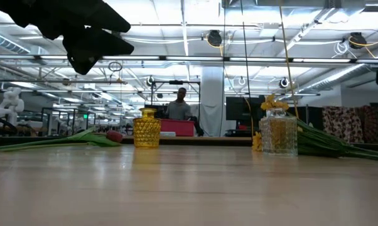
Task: Sort flowers into vase by color
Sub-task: Put the red flower into the yellow vase
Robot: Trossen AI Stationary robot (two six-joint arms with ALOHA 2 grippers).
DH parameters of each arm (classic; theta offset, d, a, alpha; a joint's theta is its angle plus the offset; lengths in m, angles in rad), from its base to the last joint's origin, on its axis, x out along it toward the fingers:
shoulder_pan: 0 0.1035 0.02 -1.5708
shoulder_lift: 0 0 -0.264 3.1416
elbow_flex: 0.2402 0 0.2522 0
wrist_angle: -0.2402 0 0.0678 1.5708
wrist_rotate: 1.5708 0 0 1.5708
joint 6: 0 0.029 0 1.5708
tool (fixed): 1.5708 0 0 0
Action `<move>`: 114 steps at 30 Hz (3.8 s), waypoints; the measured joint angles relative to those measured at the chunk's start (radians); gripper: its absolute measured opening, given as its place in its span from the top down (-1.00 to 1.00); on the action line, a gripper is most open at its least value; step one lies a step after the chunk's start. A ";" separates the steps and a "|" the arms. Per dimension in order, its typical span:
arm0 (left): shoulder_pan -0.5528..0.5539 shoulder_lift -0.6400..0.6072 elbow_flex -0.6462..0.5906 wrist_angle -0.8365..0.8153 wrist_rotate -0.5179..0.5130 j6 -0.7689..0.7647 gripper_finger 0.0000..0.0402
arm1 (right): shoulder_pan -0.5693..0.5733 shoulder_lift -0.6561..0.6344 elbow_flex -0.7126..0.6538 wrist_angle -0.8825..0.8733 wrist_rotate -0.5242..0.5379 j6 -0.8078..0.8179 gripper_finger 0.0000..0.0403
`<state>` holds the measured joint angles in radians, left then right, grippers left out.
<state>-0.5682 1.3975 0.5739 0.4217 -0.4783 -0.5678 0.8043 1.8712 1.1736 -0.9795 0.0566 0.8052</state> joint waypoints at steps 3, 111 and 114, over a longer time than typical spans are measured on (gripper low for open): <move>0.000 0.000 0.000 -0.001 -0.001 0.000 0.17 | 0.003 0.024 0.000 -0.017 -0.027 -0.039 0.44; 0.097 0.198 0.288 -0.246 0.084 0.496 0.52 | -0.377 0.059 0.326 0.025 0.073 -0.219 1.00; 0.097 0.198 0.288 -0.247 0.100 0.496 0.61 | -0.377 0.059 0.326 0.025 0.074 -0.219 1.00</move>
<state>-0.4716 1.5959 0.8623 0.1752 -0.3783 -0.0714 0.4271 1.9301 1.4998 -0.9546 0.1303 0.5861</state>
